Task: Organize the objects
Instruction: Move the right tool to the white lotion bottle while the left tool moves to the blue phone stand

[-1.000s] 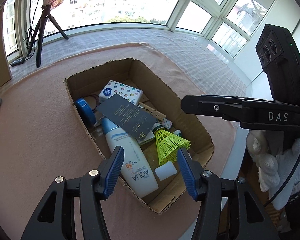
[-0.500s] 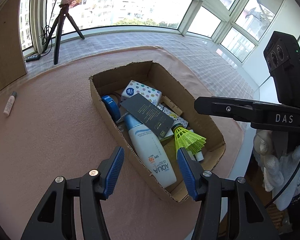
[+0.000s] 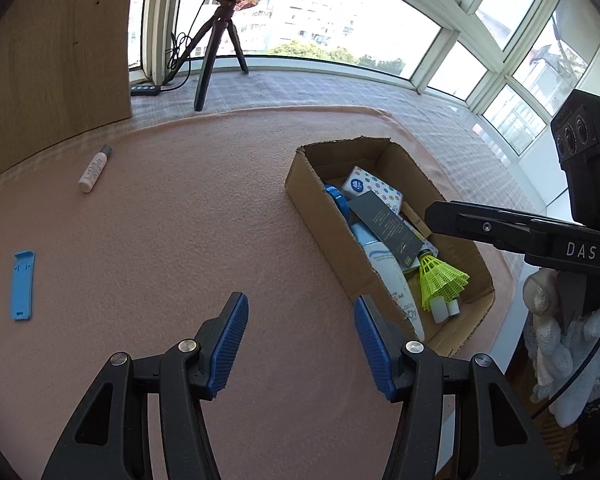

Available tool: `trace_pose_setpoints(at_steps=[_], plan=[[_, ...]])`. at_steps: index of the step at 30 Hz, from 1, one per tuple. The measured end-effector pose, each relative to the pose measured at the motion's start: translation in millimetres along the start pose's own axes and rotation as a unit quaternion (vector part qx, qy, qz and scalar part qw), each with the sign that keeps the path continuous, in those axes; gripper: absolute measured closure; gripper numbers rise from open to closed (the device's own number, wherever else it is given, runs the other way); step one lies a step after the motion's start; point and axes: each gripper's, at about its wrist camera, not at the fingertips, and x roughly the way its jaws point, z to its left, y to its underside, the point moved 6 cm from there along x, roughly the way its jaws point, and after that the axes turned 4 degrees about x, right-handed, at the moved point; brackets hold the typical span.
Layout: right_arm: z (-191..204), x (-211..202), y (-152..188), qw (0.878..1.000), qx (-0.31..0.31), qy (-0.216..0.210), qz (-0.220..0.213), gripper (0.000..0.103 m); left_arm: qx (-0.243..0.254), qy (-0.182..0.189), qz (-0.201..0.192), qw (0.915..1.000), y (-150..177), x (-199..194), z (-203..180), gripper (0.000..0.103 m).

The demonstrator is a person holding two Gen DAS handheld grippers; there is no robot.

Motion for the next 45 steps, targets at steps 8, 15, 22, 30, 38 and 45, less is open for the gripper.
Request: trace_pose_setpoints(at_steps=[8, 15, 22, 30, 38, 45], plan=[[48, 25, -15, 1.0, -0.018, -0.017, 0.005, 0.037, -0.034, -0.04, -0.003, 0.9986, 12, -23, 70, 0.044], [94, 51, -48, 0.999, -0.037, -0.015, -0.002, 0.037, -0.062, -0.096, -0.001, 0.9934, 17, -44, 155, 0.044], [130, 99, -84, 0.999, -0.018, -0.027, 0.034, 0.037, -0.105, -0.135, 0.007, 0.9853, 17, -53, 245, 0.039], [167, 174, -105, 0.996, -0.038, 0.006, 0.083, 0.037, -0.129, -0.136, 0.044, 0.9812, 21, -24, 306, 0.033], [190, 236, -109, 0.99, -0.045, 0.031, 0.126, 0.037, -0.12, -0.13, 0.07, 0.9818, 17, 6, 317, 0.032], [197, 269, -126, 0.99, -0.016, 0.028, 0.14, 0.037, -0.114, -0.133, 0.072, 0.982, 12, 14, 320, 0.032]])
